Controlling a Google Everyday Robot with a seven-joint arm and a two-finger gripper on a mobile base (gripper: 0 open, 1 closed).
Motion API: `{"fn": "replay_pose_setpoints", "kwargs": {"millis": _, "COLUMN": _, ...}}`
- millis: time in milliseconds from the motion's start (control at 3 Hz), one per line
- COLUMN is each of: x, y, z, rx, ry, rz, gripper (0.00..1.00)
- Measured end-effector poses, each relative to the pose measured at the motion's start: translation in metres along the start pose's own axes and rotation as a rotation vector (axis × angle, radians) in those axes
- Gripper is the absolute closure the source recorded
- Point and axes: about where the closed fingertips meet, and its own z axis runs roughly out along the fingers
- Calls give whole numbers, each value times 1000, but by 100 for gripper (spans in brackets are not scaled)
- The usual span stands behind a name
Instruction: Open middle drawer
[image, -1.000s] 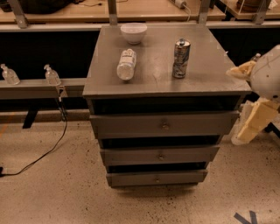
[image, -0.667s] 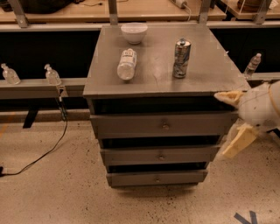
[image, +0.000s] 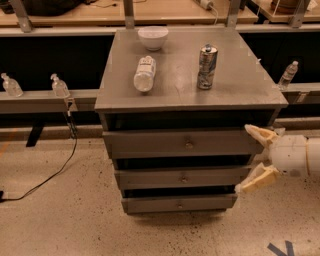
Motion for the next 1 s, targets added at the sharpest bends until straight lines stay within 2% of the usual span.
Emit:
{"fn": "replay_pose_setpoints", "kwargs": {"millis": 333, "x": -5, "y": 0, "z": 2, "rx": -8, "ry": 15, "rz": -9, "gripper": 0}}
{"fn": "replay_pose_setpoints", "kwargs": {"millis": 667, "x": 13, "y": 7, "z": 21, "rx": -110, "ry": 2, "rz": -17, "gripper": 0}}
{"fn": "replay_pose_setpoints", "kwargs": {"millis": 1000, "x": 50, "y": 12, "z": 35, "rx": -195, "ry": -65, "rz": -22, "gripper": 0}}
